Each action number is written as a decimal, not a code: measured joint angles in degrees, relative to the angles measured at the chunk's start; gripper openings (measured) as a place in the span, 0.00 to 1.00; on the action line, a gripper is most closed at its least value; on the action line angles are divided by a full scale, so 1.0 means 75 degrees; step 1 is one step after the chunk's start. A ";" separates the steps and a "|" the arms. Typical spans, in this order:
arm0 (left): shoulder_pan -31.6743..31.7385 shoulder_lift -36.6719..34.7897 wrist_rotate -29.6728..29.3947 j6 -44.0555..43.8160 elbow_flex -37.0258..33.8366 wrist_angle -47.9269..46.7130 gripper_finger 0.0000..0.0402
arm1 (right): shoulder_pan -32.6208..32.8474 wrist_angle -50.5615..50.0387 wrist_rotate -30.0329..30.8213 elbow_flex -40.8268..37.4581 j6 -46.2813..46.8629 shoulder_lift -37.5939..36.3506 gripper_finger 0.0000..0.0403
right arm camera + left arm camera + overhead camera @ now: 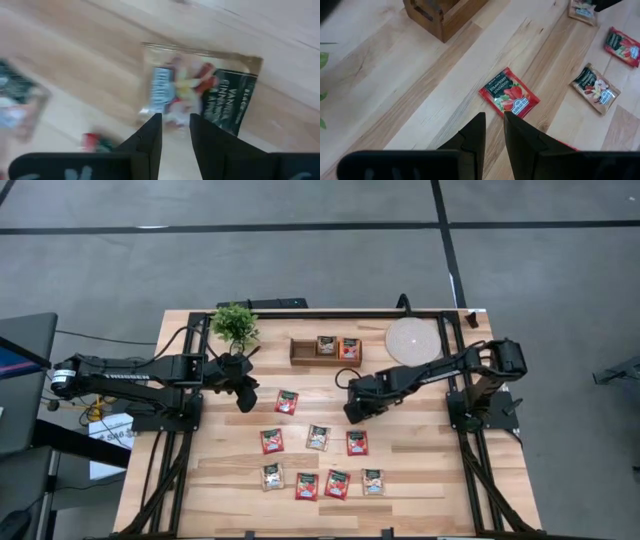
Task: Pick & Place Tea
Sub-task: Put the brown tea bag into the middle section of the wooden organizer
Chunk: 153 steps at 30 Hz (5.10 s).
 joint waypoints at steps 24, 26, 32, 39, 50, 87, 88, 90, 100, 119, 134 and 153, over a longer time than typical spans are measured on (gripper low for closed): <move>0.0000 0.0000 0.0006 -0.0069 0.0000 0.0037 0.15 | -0.0017 -0.1431 0.1010 0.0135 -0.0329 -0.0176 0.23; -0.0001 0.0000 0.0006 -0.0066 0.0000 0.0037 0.15 | -0.0017 -0.1186 0.1009 0.0048 -0.0324 -0.0176 0.23; -0.0001 0.0000 0.0006 -0.0066 0.0000 0.0037 0.15 | -0.0020 -0.0846 0.1003 -0.0196 -0.0295 -0.0176 0.23; 0.0000 0.0000 0.0006 -0.0063 0.0000 0.0037 0.15 | -0.0070 -0.0659 0.0998 -0.0587 -0.0196 -0.0174 0.23; -0.0002 0.0000 0.0008 -0.0057 -0.0003 0.0222 0.15 | -0.0070 -0.0477 0.0998 -0.0718 -0.0321 -0.0194 0.20; 0.0000 0.0000 0.0003 -0.0049 -0.0003 0.0291 0.15 | -0.0344 -0.0668 0.0517 0.0002 -0.1568 -0.0171 0.18; -0.0002 0.0000 0.0005 -0.0049 -0.0003 0.0291 0.15 | -0.0344 -0.0750 0.0549 0.0115 -0.1666 -0.0171 0.18; 0.0000 0.0000 0.0003 -0.0049 -0.0003 0.0291 0.15 | -0.0374 -0.0946 0.0623 0.0310 -0.1836 -0.0174 0.18; 0.0000 0.0000 0.0003 -0.0049 -0.0003 0.0297 0.15 | -0.0503 -0.1728 0.0627 0.0354 -0.2110 -0.0179 0.18; 0.0000 0.0000 0.0004 -0.0049 -0.0004 0.0300 0.15 | -0.0405 -0.1077 0.0752 0.0184 -0.2323 -0.0005 0.18; 0.0000 0.0003 0.0000 -0.0002 -0.0006 0.0356 0.15 | -0.0420 -0.0823 0.0339 0.0211 -0.2668 0.0835 0.18; -0.0001 0.0003 0.0000 -0.0008 -0.0006 0.0624 0.15 | -0.0516 -0.0984 0.0361 0.0176 -0.2721 0.0656 0.01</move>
